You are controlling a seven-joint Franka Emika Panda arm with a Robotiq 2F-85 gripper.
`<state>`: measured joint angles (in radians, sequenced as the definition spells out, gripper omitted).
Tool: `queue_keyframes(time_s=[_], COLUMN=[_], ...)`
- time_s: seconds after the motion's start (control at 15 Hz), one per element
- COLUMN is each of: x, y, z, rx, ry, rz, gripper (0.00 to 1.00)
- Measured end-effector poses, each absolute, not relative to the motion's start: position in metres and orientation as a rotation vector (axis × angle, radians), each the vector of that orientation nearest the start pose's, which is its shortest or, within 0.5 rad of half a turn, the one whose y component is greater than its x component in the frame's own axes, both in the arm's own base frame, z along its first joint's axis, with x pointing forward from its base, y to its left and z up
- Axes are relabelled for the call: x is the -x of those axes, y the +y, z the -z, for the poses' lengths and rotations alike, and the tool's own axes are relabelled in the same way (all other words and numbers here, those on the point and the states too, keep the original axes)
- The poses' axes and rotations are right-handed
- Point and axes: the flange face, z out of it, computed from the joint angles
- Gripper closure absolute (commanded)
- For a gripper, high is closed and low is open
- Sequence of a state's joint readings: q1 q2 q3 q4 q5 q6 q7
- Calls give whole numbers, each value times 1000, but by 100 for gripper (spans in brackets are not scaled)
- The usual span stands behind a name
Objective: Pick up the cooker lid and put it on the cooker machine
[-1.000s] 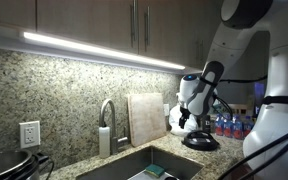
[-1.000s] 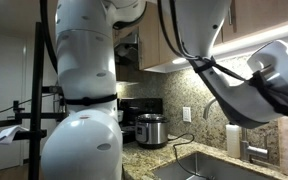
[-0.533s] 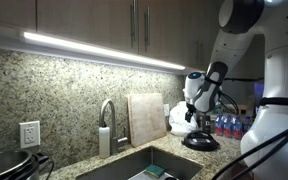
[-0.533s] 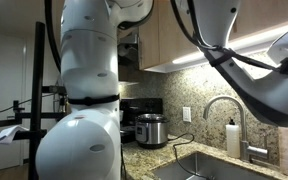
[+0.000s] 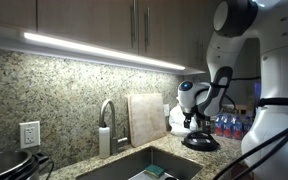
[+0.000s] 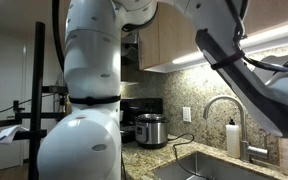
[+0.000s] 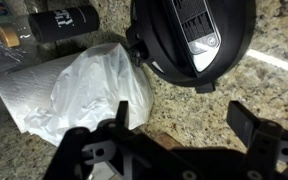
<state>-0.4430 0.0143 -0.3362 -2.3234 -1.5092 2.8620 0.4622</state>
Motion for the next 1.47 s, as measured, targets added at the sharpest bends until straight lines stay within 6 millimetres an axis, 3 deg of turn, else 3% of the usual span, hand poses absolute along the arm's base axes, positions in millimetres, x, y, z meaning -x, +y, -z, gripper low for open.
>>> queue_keyframes(time_s=[0.27, 0.4, 0.53, 1.0, 1.33, 1.4, 1.47], x=[-405, -405, -407, -427, -448, -454, -460], y=[-316, -324, -341, -416, -452, -458, -463], z=[-296, -269, -254, -263, -231, -230, -230], rx=[-2223, -2189, -2143, -1981, -1967, -1962, -1959], ry=[233, 269, 297, 275, 303, 306, 307], rz=[-204, -143, -81, 21, 50, 40, 28], gripper=[0, 0, 0, 0, 0, 10, 26])
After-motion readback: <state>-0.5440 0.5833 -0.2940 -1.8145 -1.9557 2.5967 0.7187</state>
